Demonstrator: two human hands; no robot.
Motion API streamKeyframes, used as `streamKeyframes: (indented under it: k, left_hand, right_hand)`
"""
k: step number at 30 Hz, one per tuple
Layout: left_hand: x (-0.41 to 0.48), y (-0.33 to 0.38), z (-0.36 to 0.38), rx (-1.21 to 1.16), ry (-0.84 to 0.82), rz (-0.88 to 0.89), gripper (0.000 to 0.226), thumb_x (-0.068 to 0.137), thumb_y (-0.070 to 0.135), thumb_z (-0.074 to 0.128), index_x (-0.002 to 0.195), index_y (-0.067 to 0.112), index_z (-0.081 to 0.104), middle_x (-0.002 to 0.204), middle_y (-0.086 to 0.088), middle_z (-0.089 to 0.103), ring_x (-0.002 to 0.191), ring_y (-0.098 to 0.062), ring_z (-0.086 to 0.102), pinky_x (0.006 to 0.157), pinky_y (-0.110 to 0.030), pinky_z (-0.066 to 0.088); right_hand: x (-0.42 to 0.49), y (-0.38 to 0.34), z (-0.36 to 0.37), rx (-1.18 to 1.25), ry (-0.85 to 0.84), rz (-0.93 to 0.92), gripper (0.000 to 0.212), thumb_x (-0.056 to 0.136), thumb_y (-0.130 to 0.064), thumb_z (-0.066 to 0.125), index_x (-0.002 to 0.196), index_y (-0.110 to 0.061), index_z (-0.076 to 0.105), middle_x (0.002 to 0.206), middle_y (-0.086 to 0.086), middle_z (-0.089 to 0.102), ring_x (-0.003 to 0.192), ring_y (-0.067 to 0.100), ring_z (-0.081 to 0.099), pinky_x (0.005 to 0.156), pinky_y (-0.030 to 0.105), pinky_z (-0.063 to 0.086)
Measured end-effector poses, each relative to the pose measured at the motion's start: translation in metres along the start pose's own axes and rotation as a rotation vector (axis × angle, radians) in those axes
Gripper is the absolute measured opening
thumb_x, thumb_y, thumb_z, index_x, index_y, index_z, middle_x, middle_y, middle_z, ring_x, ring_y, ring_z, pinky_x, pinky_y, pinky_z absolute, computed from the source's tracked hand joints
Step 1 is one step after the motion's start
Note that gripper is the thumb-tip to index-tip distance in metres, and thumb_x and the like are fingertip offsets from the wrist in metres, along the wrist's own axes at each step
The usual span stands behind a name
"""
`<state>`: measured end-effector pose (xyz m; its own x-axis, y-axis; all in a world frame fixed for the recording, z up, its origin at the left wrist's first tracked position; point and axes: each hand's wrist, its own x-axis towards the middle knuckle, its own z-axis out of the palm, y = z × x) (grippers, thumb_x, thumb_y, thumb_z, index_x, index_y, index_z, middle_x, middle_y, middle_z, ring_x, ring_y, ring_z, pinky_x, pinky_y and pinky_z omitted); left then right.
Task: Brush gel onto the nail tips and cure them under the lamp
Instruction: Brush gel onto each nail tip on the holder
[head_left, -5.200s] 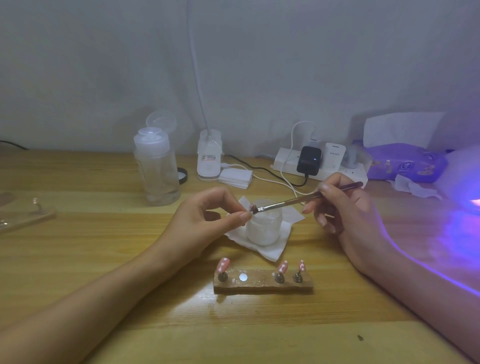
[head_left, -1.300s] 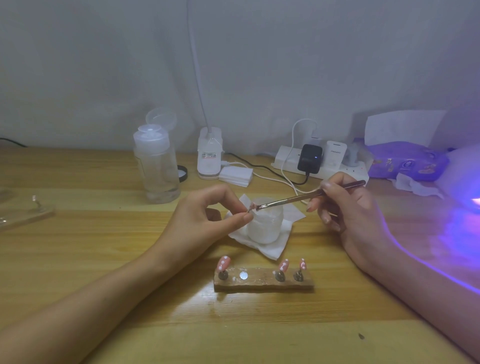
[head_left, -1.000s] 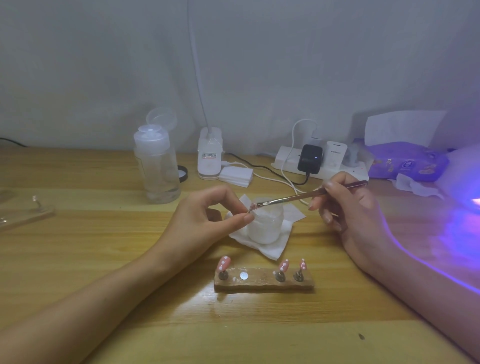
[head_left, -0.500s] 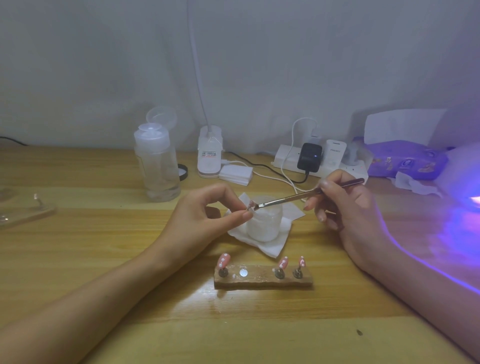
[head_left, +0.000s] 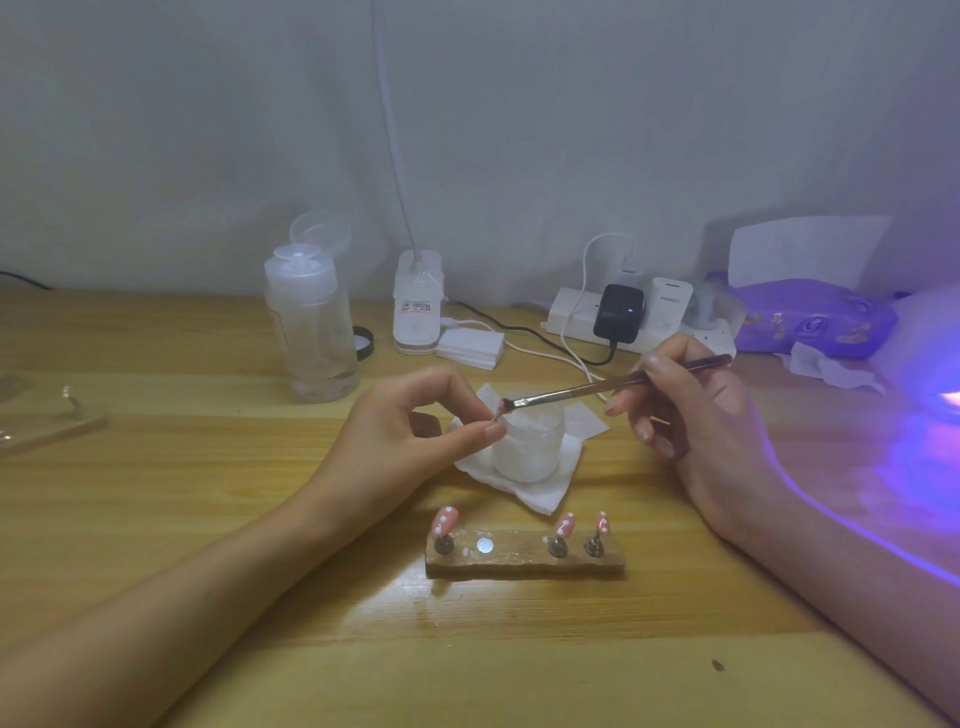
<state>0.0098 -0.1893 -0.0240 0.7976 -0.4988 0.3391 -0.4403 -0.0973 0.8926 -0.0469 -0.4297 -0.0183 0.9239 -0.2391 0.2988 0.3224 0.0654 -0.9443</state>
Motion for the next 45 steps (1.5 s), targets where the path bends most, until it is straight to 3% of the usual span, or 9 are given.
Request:
streamKeyframes:
  k: [4, 8, 13, 20, 25, 33, 38, 43, 45]
  left_hand:
    - [-0.0001, 0.0011, 0.0007, -0.007, -0.001, 0.000, 0.017, 0.074, 0.039, 0.076, 0.073, 0.024, 0.068, 0.084, 0.006, 0.070, 0.048, -0.010, 0.044, 0.047, -0.015, 0.036]
    - [0.0000, 0.0016, 0.0012, -0.002, -0.005, 0.007, 0.016, 0.075, 0.038, 0.075, 0.073, 0.024, 0.068, 0.085, 0.004, 0.070, 0.048, -0.004, 0.045, 0.047, -0.013, 0.036]
    - [0.0004, 0.0001, 0.0008, 0.005, -0.003, 0.002, 0.017, 0.074, 0.040, 0.075, 0.074, 0.025, 0.068, 0.087, 0.005, 0.071, 0.049, -0.011, 0.045, 0.049, -0.017, 0.038]
    - [0.0003, 0.0008, 0.0012, -0.001, -0.001, 0.010, 0.017, 0.074, 0.040, 0.075, 0.072, 0.025, 0.067, 0.081, 0.008, 0.070, 0.045, -0.003, 0.042, 0.045, -0.010, 0.034]
    - [0.0008, -0.0014, 0.0005, 0.011, -0.006, 0.016, 0.017, 0.074, 0.041, 0.075, 0.073, 0.026, 0.068, 0.085, 0.006, 0.071, 0.047, -0.007, 0.044, 0.048, -0.013, 0.037]
    - [0.0005, -0.0052, 0.0007, 0.024, -0.006, 0.038, 0.015, 0.077, 0.038, 0.076, 0.074, 0.025, 0.068, 0.085, 0.008, 0.069, 0.044, -0.003, 0.040, 0.047, -0.011, 0.035]
    - [0.0013, -0.0046, -0.0008, 0.029, 0.010, 0.064, 0.012, 0.082, 0.030, 0.076, 0.075, 0.026, 0.067, 0.073, 0.017, 0.065, 0.041, -0.002, 0.036, 0.045, -0.008, 0.030]
    - [0.0013, -0.0069, -0.0003, 0.113, 0.021, 0.116, 0.011, 0.089, 0.014, 0.073, 0.081, 0.016, 0.065, 0.054, 0.029, 0.056, 0.039, -0.001, 0.031, 0.046, -0.007, 0.027]
    - [0.0016, -0.0066, -0.0004, 0.131, 0.026, 0.136, 0.010, 0.089, 0.013, 0.072, 0.082, 0.014, 0.065, 0.052, 0.030, 0.054, 0.039, -0.001, 0.030, 0.046, -0.007, 0.027]
  right_hand:
    - [0.0010, 0.0010, -0.0013, -0.028, 0.052, 0.014, 0.027, 0.100, -0.017, 0.052, 0.073, -0.022, 0.051, 0.065, 0.010, 0.069, 0.045, 0.011, 0.047, 0.039, 0.016, 0.031]
    - [-0.0003, -0.0003, -0.0003, 0.004, 0.010, -0.009, 0.023, 0.093, -0.027, 0.056, 0.070, -0.028, 0.055, 0.067, 0.009, 0.070, 0.046, 0.011, 0.047, 0.040, 0.016, 0.032]
    - [0.0011, 0.0012, -0.0011, -0.035, 0.056, 0.006, 0.031, 0.101, -0.016, 0.051, 0.071, -0.025, 0.052, 0.065, 0.009, 0.069, 0.045, 0.010, 0.047, 0.039, 0.016, 0.030]
    - [0.0001, 0.0024, -0.0005, -0.050, 0.040, 0.022, 0.023, 0.100, -0.017, 0.051, 0.077, -0.018, 0.049, 0.066, 0.009, 0.069, 0.045, 0.010, 0.046, 0.039, 0.016, 0.030]
    - [0.0000, -0.0013, 0.0000, 0.006, 0.010, -0.003, 0.027, 0.096, -0.025, 0.056, 0.070, -0.029, 0.056, 0.068, 0.008, 0.070, 0.046, 0.010, 0.048, 0.040, 0.016, 0.031]
    - [0.0000, -0.0005, -0.0003, 0.021, 0.016, -0.008, 0.023, 0.097, -0.024, 0.054, 0.073, -0.025, 0.053, 0.067, 0.007, 0.070, 0.045, 0.010, 0.048, 0.040, 0.015, 0.032]
    - [0.0005, 0.0006, 0.0001, -0.011, 0.053, 0.032, 0.028, 0.099, -0.017, 0.052, 0.072, -0.022, 0.052, 0.065, 0.009, 0.069, 0.044, 0.010, 0.046, 0.038, 0.015, 0.029]
    - [-0.0005, -0.0021, 0.0026, -0.004, 0.001, 0.024, 0.024, 0.092, -0.031, 0.059, 0.068, -0.029, 0.056, 0.068, 0.008, 0.070, 0.046, 0.010, 0.047, 0.039, 0.015, 0.031]
    - [0.0007, -0.0007, 0.0022, -0.021, 0.030, 0.039, 0.024, 0.095, -0.025, 0.056, 0.070, -0.025, 0.055, 0.067, 0.009, 0.069, 0.044, 0.010, 0.046, 0.038, 0.015, 0.030]
